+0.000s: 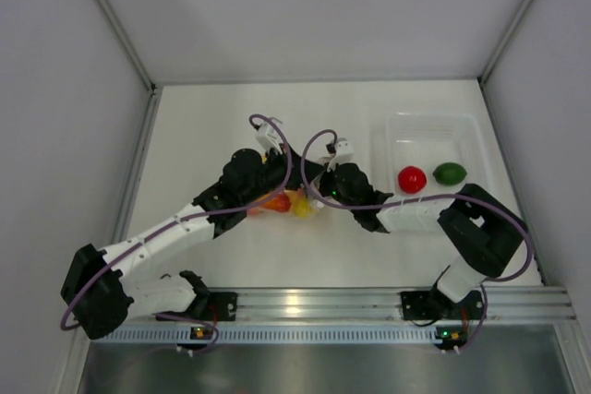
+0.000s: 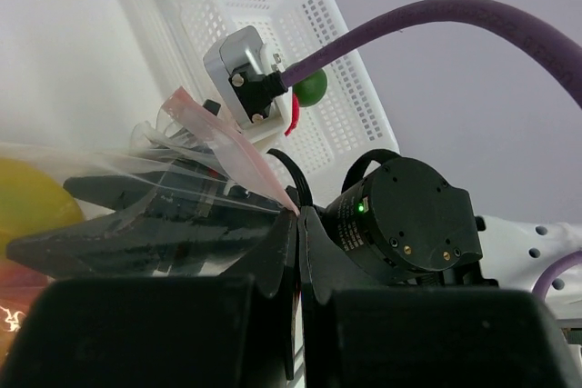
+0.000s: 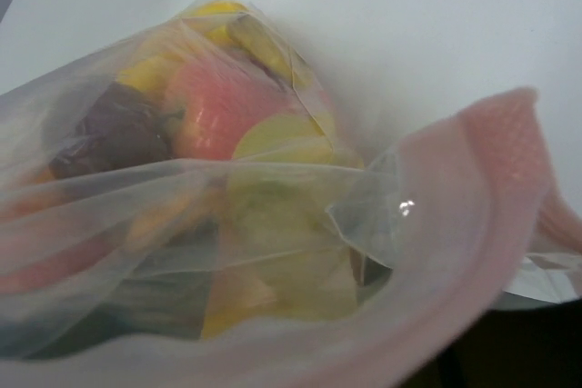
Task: Open the zip-top bag and remove the fake food
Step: Pick up the fake fruit from the zipper food storage bag.
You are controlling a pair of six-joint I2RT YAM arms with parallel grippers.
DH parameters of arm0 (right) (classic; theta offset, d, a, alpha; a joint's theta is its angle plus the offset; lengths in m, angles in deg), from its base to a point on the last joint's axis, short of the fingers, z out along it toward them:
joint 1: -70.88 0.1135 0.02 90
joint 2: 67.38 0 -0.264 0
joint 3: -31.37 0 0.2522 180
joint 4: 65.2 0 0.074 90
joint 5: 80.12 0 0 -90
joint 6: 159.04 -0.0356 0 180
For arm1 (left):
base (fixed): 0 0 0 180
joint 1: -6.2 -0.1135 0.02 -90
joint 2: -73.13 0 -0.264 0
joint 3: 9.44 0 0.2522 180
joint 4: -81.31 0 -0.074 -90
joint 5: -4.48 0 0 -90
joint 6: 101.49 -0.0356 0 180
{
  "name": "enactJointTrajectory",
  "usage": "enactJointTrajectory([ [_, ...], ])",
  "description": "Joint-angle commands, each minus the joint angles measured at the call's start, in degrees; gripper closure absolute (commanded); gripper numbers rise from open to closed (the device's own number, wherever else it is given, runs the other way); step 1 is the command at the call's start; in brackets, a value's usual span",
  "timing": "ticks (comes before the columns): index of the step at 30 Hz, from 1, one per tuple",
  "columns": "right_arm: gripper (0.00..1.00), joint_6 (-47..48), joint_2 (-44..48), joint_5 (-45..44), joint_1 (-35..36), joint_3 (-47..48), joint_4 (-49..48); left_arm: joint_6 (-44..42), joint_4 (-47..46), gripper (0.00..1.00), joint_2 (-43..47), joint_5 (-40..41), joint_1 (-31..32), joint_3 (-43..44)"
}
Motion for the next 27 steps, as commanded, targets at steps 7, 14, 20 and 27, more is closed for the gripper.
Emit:
enactJointTrajectory([
  [7,0.39,2.6,-3.6,2.4,0.9,4.1,-3.9,0.4,-6.2,1.00,1.9,-2.8,0.0,0.6],
  [14,0.52,4.3,-5.5,-0.4,0.9,3.9,-3.1,0.2,-6.2,1.00,2.7,-2.8,0.0,0.4],
  [20,0.67,4.3,-6.0,-0.3,0.8,3.1,-6.0,-0.4,-6.2,1.00,3.2,-2.2,0.0,0.0],
  [27,0.75,4.9,-2.6,0.6,0.9,1.3,-7.3,-0.9,-6.2,1.00,3.1,-0.4,0.0,-1.5],
])
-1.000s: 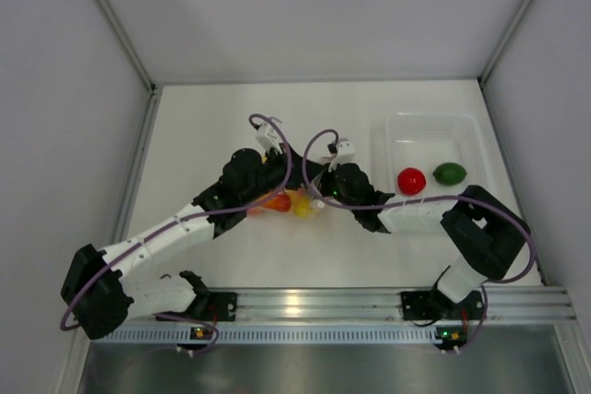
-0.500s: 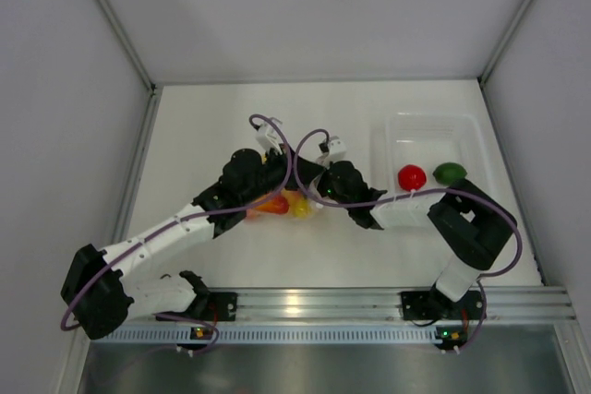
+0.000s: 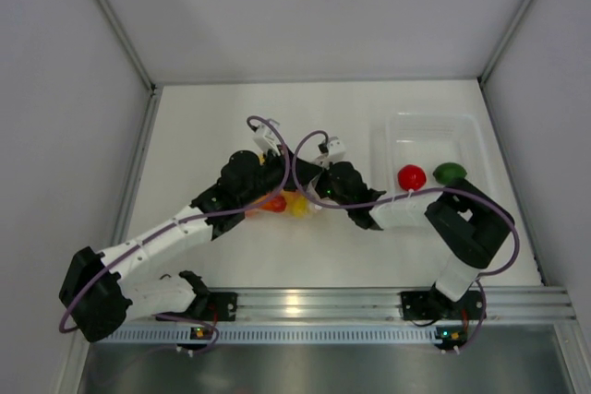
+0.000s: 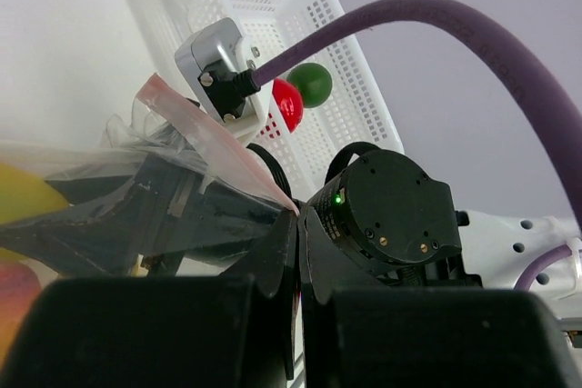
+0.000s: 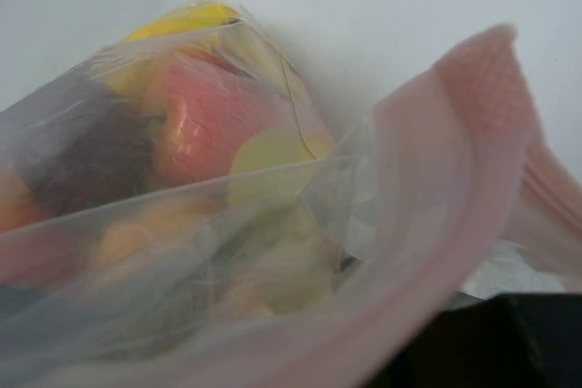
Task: Open the zip-top bag and remove the fake food
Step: Pick up the fake fruit from the zipper food storage bag.
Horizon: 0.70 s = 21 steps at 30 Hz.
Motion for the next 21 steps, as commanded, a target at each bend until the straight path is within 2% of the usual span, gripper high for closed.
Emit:
enactJointTrajectory([
  [1,0.75,1.0,3.3,-1.0,0.9,-1.6,-3.8,-0.5,-6.0,1.00,2.0,-0.5,0.2,-0.4],
  [21,0.82,3.8,13.7,-0.2,3.0,-6.9,-7.5,-1.7,-6.0,1.00,1.4,3.4,0.3,-2.3],
])
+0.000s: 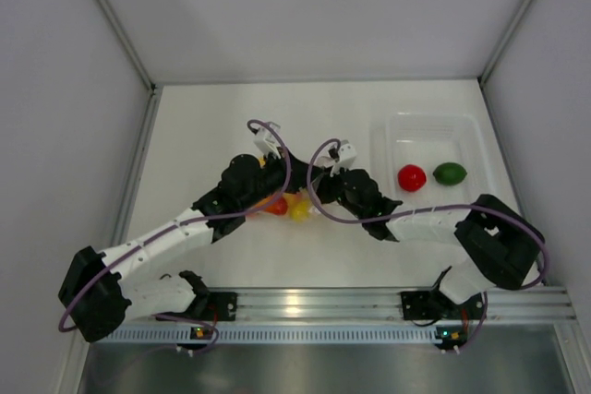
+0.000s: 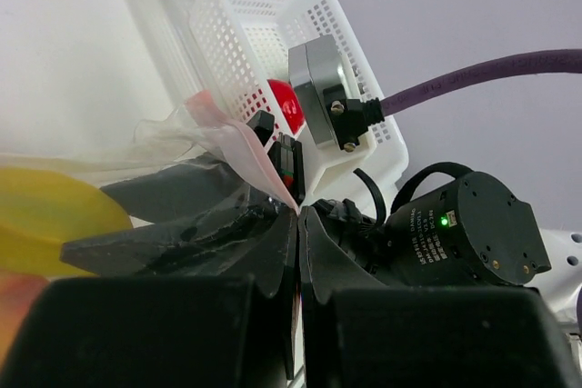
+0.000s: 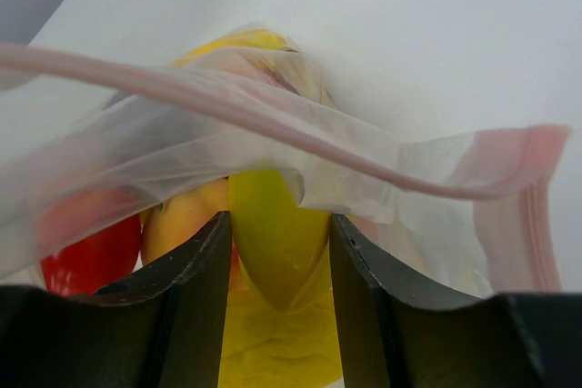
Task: Open the zip-top bag and remove the fake food
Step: Pick up the fake fruit from the zipper food storage bag.
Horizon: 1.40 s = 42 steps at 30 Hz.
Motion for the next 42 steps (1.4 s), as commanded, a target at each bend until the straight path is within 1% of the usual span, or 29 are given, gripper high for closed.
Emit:
enactJointTrajectory([
  [1,0.82,1.7,4.5,0.0,1.7,-0.6,-5.5,-0.8,-3.7,1.00,1.3,1.8,-0.1,-0.5],
  [14,0.82,2.7,14.7,-0.8,2.6,-4.8,-1.0,0.0,-3.8,1.00,1.0,4.2,-0.1,-1.0],
  [26,0.83,3.8,24.0,-3.8,2.8,-7.2,7.0,-0.1,-3.7,1.00,0.7,4.5,-0.1,-1.1],
  [27,0.83,3.8,24.6,-4.3,2.8,-7.2,7.8,-0.1,-3.7,1.00,0.7,6.2,-0.1,-1.2],
  [29,0.83,3.9,26.0,-4.7,2.9,-7.1,10.0,-0.1,-3.7,1.00,0.9,6.8,-0.2,-1.3],
  [34,0.83,4.5,29.7,-5.4,2.8,-8.3,11.7,0.3,-2.0,1.00,1.5,9.4,-0.5,-0.6],
  [42,0.83,6.0,34.7,-7.9,2.7,-8.0,16.7,1.1,-1.7,1.00,0.8,9.4,-1.0,-0.5],
])
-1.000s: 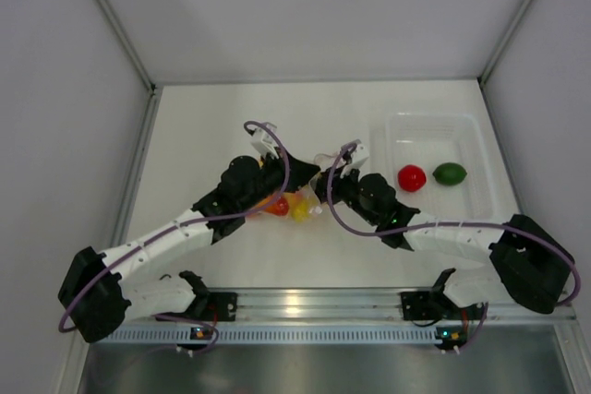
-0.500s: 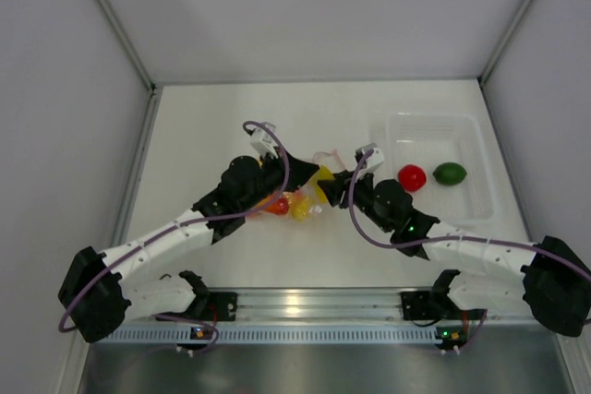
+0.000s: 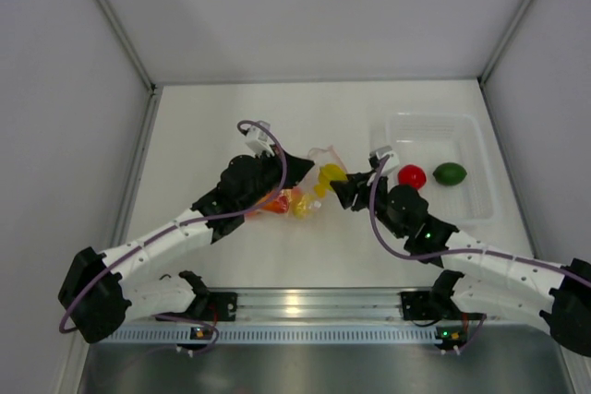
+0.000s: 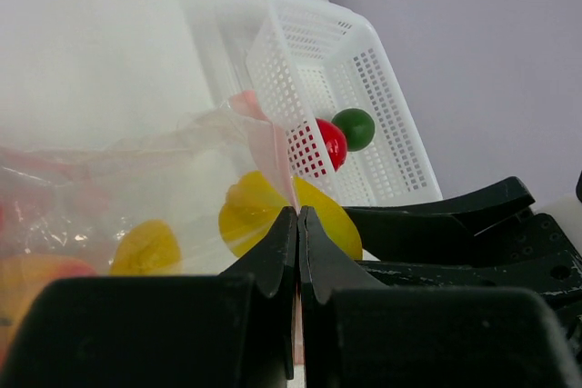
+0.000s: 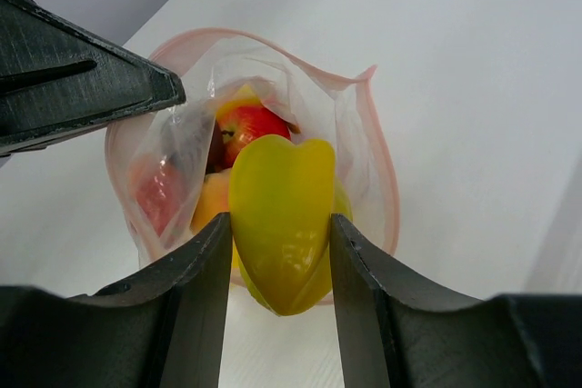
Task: Open the zip-top bag and remove the fake food
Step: Pick up the fake fruit from the zipper food storage bag, then place the fake fruit in the bin.
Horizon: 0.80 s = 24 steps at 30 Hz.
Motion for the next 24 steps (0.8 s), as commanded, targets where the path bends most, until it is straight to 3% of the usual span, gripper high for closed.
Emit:
enactJointTrajectory([
  [1,0.83,1.7,2.6,-2.3,0.7,0.3,2.5,0.6,-1.4,1.00,0.6,1.5,-0.4,0.5],
  [11,0.84,1.6,10.5,-3.7,0.4,1.3,8.1,1.1,-1.4,1.00,-0.4,3.0,-0.8,1.5],
  [18,0.87,2.9,16.0,-10.2,-1.2,6.7,18.8,2.0,-1.5,1.00,-0.6,2.7,-0.9,1.4],
  [22,0.89,2.8,14.0,-12.0,-7.7,10.3,25.2,2.6,-1.4,1.00,-0.3,1.5,-0.9,2.0],
  [24,0.88,2.5,11.7,-8.8,-11.9,11.5,26.0,2.5,-1.5,1.00,-0.1,1.2,-0.9,2.0],
])
